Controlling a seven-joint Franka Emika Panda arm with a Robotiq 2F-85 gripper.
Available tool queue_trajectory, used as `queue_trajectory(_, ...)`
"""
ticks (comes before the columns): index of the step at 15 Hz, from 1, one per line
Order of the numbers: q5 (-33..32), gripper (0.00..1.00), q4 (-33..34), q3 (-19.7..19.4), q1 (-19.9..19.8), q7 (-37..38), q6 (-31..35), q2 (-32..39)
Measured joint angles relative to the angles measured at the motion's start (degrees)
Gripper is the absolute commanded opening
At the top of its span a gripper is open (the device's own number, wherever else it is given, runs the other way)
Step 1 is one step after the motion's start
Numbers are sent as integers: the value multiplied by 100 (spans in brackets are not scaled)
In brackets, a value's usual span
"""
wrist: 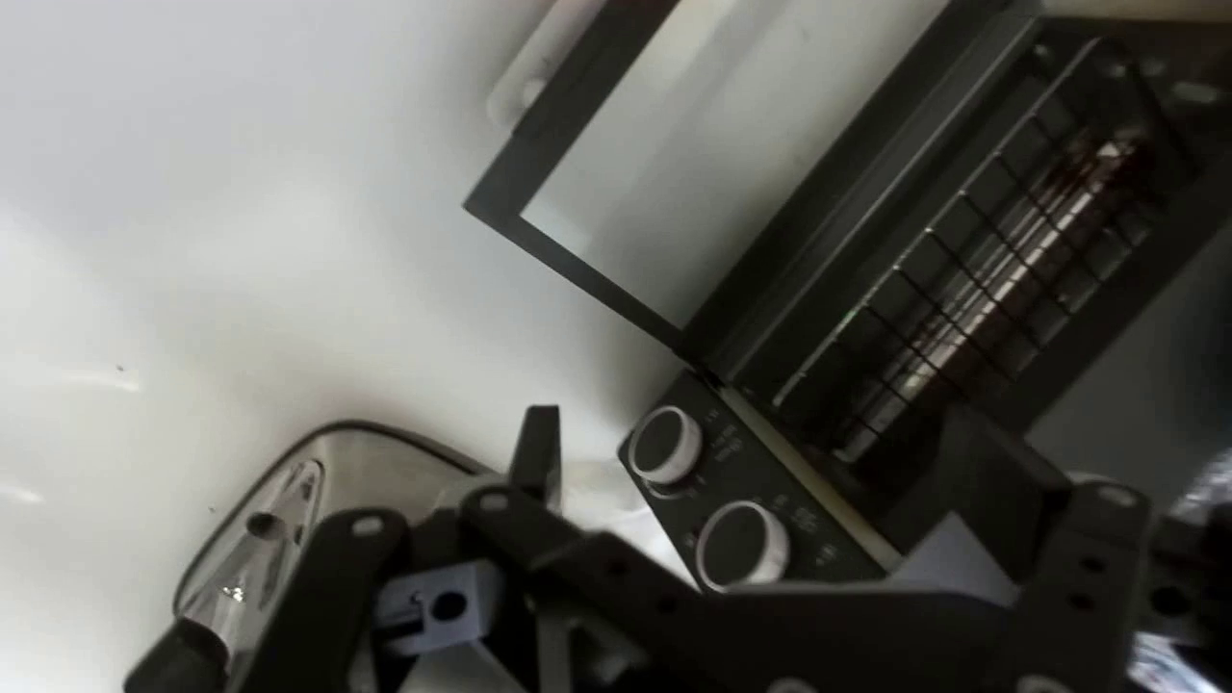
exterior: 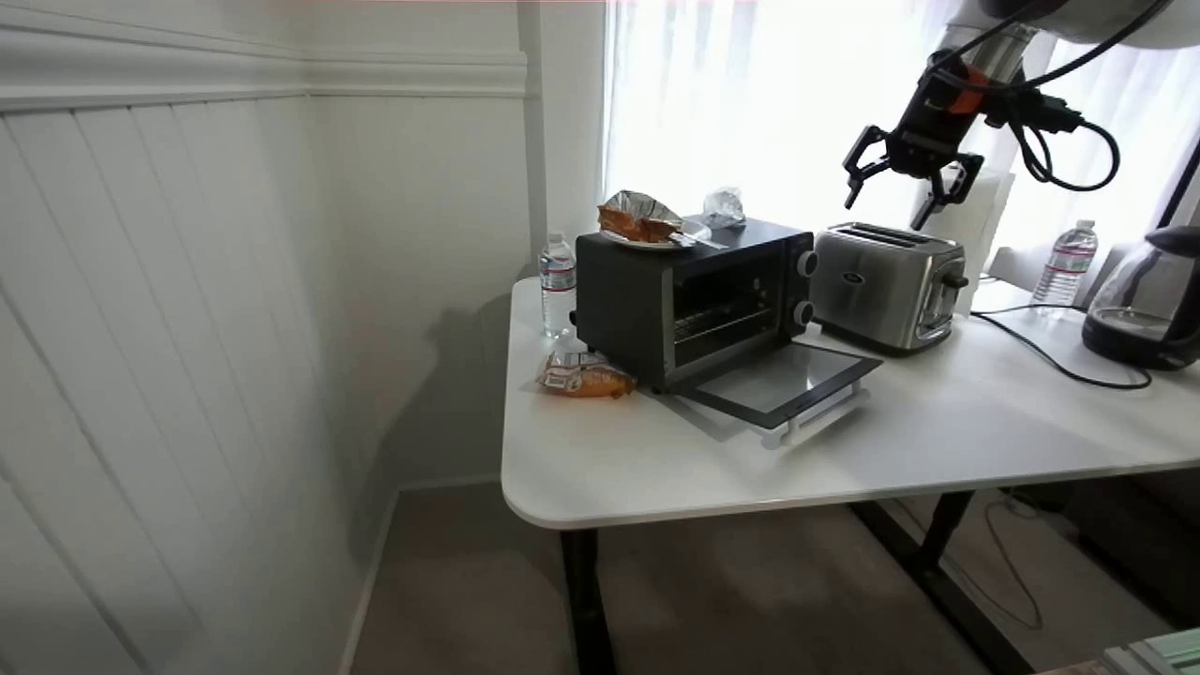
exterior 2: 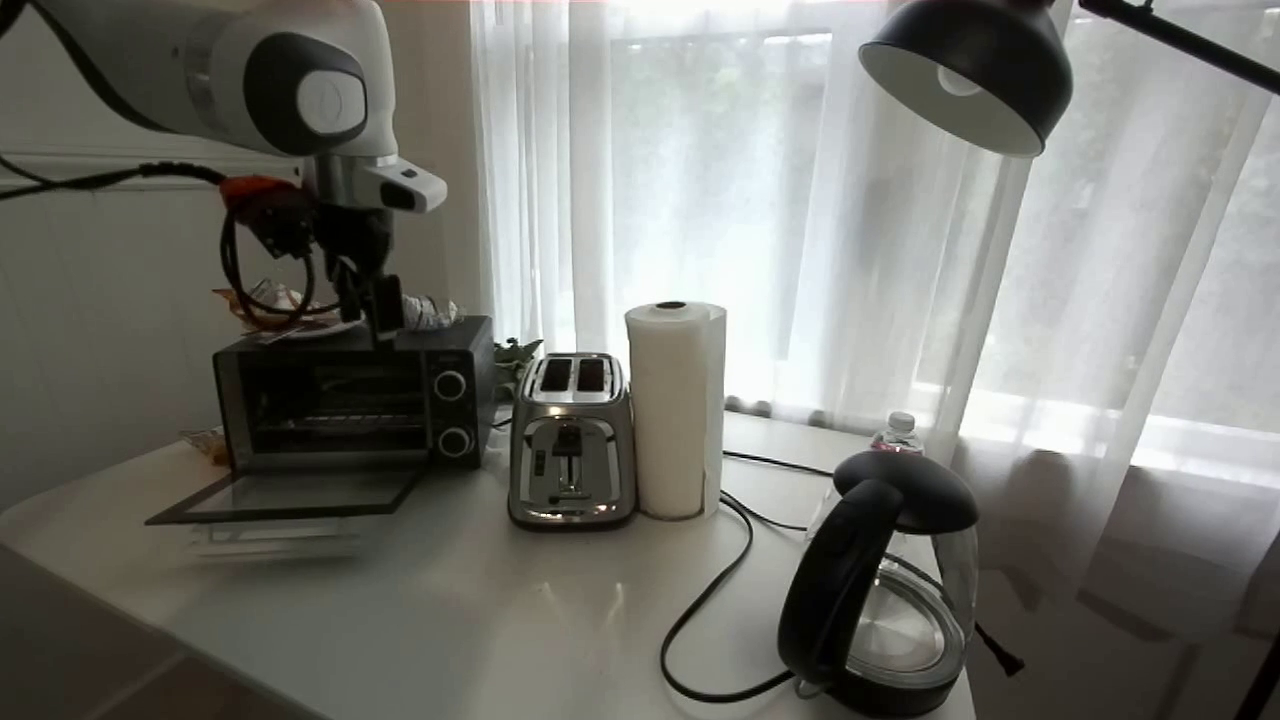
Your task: Open the oven door fully
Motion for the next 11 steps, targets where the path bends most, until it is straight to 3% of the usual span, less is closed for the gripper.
queue_trajectory(8, 529, 100, 280, 154, 347, -1522, 0, -483)
queue_trajectory(11, 692, 100, 280, 150, 376, -1767, -6, -566)
